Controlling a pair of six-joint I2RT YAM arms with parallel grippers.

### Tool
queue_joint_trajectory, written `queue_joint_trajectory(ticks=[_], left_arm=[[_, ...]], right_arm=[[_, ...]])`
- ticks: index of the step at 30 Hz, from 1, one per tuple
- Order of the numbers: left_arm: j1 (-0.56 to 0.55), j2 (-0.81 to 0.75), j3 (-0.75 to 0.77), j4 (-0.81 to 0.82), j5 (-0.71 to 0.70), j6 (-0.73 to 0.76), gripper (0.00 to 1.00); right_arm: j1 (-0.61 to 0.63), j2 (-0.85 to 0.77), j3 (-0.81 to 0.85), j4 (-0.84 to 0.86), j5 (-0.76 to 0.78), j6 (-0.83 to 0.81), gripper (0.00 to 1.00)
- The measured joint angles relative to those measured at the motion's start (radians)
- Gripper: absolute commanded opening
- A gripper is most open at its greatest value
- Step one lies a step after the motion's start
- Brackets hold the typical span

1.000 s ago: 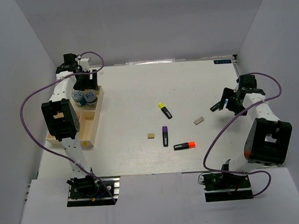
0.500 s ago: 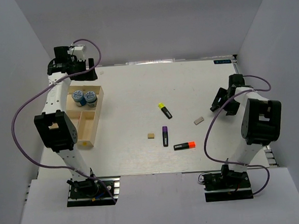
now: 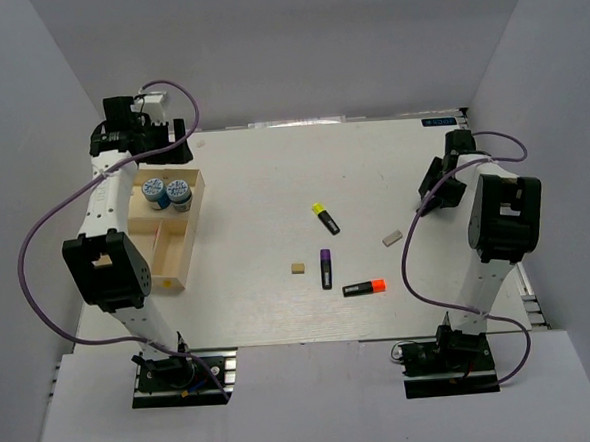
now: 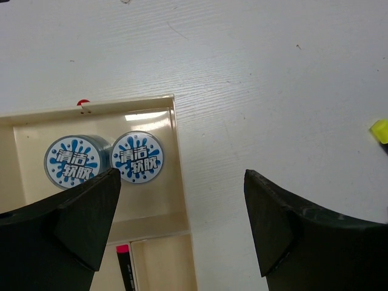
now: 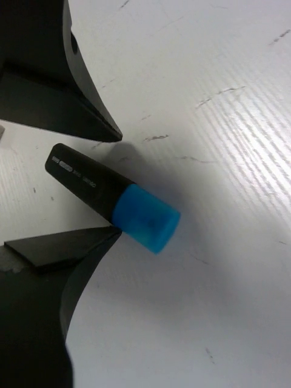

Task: Sort the stationery into containers
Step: Pick up the pen from the center of the board.

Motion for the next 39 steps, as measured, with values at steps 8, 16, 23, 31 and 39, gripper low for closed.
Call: queue_joint_trajectory(ticks=[8,16,23,31,39], left_arm=[[0.0,-0.003,-0.02,0.0,0.001,0.0,0.92],[0.0,-0.122,-0.182,0.068,0.099,-0.022,0.91],[-0.003,-0.32,-0.403,0.238,0.352,-0.133,0.86],[-0.11,-0.376,-0.639,0.514,0.538,-0.334,0.82],[-0.289,-0.359,-0.695,0.723,0.542,-0.513,0.77]], right_arm=[[-0.009,0.014,0.01,0.009,0.004,-0.029,0.3],[-0.011,-0.028,-0.064,0.072,-0.14,-0.117,0.0],[0.0,-0.071,-0.126,0.068,-0.327,-0.178,0.0],[0.066,-0.235,-0.202,0.043,-0.56,-0.155,0.0],[0.3,-0.458,-0.204,0.159,-0.653,-0.089,0.0]])
